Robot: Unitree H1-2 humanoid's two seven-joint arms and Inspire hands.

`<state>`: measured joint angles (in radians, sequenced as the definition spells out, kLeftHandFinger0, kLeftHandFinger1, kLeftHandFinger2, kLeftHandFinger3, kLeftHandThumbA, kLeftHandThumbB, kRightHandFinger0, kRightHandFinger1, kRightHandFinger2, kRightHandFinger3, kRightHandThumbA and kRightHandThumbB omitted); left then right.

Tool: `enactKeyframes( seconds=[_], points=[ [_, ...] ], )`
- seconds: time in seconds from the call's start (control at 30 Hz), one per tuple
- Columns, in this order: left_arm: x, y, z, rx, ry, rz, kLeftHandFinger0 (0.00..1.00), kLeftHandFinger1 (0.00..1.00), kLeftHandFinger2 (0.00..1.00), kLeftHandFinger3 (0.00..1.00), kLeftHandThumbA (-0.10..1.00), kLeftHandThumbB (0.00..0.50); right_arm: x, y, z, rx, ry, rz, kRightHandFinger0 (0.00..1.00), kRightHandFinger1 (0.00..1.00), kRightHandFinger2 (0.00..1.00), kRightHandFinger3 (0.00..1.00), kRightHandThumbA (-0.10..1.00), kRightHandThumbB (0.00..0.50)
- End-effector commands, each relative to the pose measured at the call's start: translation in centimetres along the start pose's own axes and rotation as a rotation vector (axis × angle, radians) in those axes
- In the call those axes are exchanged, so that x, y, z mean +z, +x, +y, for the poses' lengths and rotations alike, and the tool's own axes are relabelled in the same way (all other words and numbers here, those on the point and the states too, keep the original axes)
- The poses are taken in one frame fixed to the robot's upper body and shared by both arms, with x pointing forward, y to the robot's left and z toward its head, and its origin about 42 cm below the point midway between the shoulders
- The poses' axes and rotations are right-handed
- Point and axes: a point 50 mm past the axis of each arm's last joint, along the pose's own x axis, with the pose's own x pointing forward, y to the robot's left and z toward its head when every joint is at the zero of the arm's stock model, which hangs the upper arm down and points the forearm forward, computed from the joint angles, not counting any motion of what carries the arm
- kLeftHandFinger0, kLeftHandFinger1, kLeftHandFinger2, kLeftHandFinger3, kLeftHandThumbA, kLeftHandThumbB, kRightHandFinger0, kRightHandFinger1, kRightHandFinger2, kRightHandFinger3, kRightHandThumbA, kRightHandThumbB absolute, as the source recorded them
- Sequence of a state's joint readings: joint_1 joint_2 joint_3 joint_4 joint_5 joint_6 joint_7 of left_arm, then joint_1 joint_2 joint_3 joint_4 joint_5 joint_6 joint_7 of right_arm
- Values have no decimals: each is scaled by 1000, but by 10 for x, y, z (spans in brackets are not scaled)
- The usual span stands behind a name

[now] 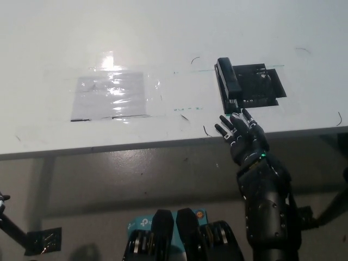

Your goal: A stapler is kept infront of the robot on the black mark on the desk and the robot uses its right hand to lift the top of the stapler to open it

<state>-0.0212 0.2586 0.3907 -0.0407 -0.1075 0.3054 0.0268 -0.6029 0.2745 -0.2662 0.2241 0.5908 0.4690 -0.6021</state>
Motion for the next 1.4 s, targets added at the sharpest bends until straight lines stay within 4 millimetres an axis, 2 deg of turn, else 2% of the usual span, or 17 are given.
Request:
enactKeyframes(
  seconds=[0.0, 0.1, 0.2, 0.23, 0.33, 0.4, 0.47, 0.63, 0.67, 0.73, 0.8, 0.93, 1.0, 1.03, 1.13, 1.37],
  points=[
    [13, 3, 9, 21, 15, -49, 252, 237, 441, 691, 421, 0, 18, 3, 40, 87, 3, -26, 497, 566, 725, 960, 300, 0],
    [11, 1, 6, 11, 15, -46, 250, 239, 447, 707, 416, 0, 24, 4, 44, 104, -16, -42, 498, 578, 735, 992, 367, 0],
    [11, 1, 6, 9, 14, -49, 231, 241, 458, 708, 420, 0, 37, 10, 57, 104, -23, -73, 501, 548, 697, 965, 388, 0],
    [10, -1, 6, 9, 12, -47, 228, 236, 447, 709, 420, 0, 42, 12, 61, 91, -29, -88, 454, 508, 649, 891, 347, 0],
    [7, -3, 6, 8, 11, -41, 218, 237, 442, 713, 420, 0, 52, 12, 70, 93, -27, -107, 492, 549, 684, 891, 321, 0],
    [5, -4, 7, 13, 4, -30, 236, 242, 442, 697, 418, 0, 66, 10, 82, 129, -47, -136, 515, 587, 727, 895, 320, 0],
    [2, -5, 6, 10, 5, -26, 225, 237, 447, 704, 421, 0, 72, 10, 87, 125, -52, -149, 464, 534, 678, 874, 326, 0],
    [-5, -11, 7, 11, 6, -11, 223, 235, 462, 720, 431, 0, 85, 8, 107, 182, -48, -170, 502, 543, 654, 861, 301, 0],
    [-7, -12, 8, 14, 6, -7, 236, 239, 459, 714, 431, 0, 86, 6, 111, 179, -60, -191, 459, 533, 642, 842, 243, 0],
    [-7, -13, 8, 15, 6, -7, 237, 234, 438, 695, 430, 0, 92, 3, 121, 204, -66, -208, 482, 561, 666, 851, 213, 0],
    [-7, -11, 7, 14, 3, -5, 240, 231, 429, 682, 425, 0, 98, 0, 131, 215, -79, -223, 439, 523, 661, 848, 209, 0],
    [-8, -14, 10, 21, 18, 7, 254, 231, 424, 675, 425, 0, 106, -1, 148, 256, -111, -253, 419, 481, 645, 859, 218, 0],
    [-8, -15, 9, 22, 20, 8, 252, 227, 422, 670, 423, 0, 109, -1, 156, 243, -125, -267, 396, 458, 607, 824, 203, 0],
    [-8, -14, 9, 23, 16, 7, 243, 222, 419, 659, 417, 0, 111, 1, 162, 240, -134, -273, 399, 456, 581, 805, 196, 0],
    [-8, -14, 9, 17, 18, 4, 220, 216, 430, 675, 405, 0, 118, 8, 172, 240, -131, -274, 428, 464, 594, 789, 168, 0],
    [-4, -15, 12, 12, 27, 0, 215, 205, 436, 691, 407, 0, 142, 32, 196, 211, -191, -291, 366, 411, 548, 750, 154, 0]
  ],
)
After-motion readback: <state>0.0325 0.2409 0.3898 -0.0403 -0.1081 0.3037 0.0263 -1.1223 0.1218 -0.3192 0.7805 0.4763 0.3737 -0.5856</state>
